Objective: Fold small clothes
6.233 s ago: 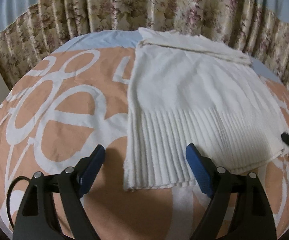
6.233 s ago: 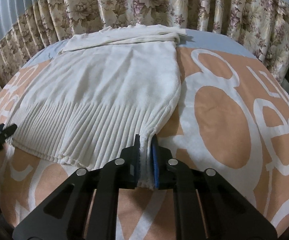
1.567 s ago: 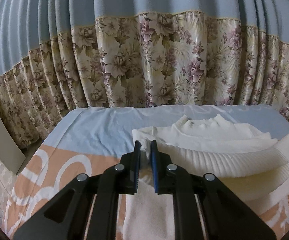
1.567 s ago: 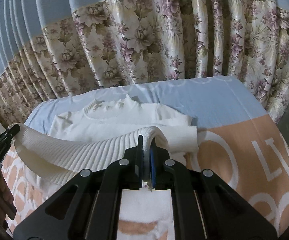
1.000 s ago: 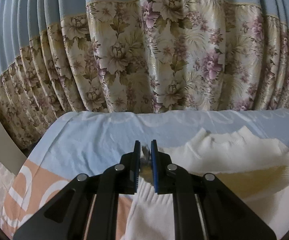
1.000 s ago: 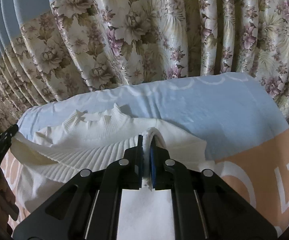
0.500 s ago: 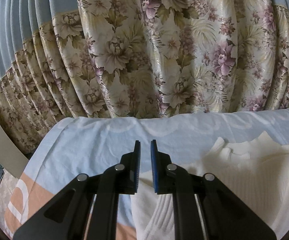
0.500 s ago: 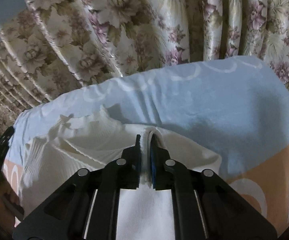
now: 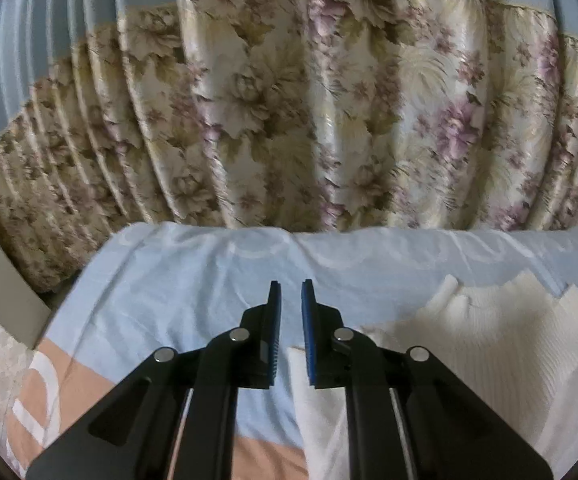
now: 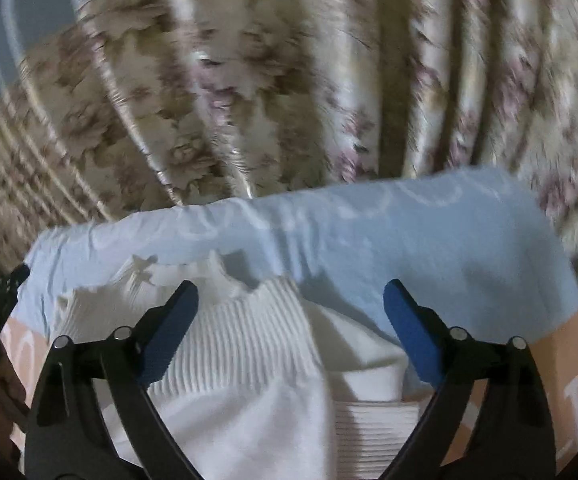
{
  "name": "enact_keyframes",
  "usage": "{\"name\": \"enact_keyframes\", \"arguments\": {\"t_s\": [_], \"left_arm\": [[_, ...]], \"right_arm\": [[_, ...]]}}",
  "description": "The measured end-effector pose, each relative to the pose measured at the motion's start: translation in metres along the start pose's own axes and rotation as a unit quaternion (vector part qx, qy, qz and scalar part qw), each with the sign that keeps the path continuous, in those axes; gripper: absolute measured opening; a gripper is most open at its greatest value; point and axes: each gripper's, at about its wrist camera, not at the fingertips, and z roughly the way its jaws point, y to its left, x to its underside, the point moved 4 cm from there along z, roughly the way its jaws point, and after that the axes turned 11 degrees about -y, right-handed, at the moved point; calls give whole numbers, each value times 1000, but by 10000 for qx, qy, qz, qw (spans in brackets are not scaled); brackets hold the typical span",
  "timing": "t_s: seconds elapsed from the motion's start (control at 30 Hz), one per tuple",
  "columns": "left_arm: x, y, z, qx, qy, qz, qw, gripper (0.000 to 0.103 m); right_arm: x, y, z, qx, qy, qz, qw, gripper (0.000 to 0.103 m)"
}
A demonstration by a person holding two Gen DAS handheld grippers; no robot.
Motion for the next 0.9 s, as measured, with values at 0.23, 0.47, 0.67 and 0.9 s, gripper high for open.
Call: {"name": "enact_keyframes", "arguments": {"t_s": [0.23,0.47,0.67,0.9], "left_arm": [[16,-43,5,782,272,456,9955,43],[39,-75,28,935,899,746,9887,59],[56,-69,45,517,1160,909,9877,59],[58,-62,50,439,1221,850,9879,35]], "right_arm": [[13,19,14,-236,188,-145,9994,87],[37,16,42,-156,716,-467,9962,65],[50,13,63,49,964,-779,9923,55],[55,9,76,343,1102,-975,9885,24]]}}
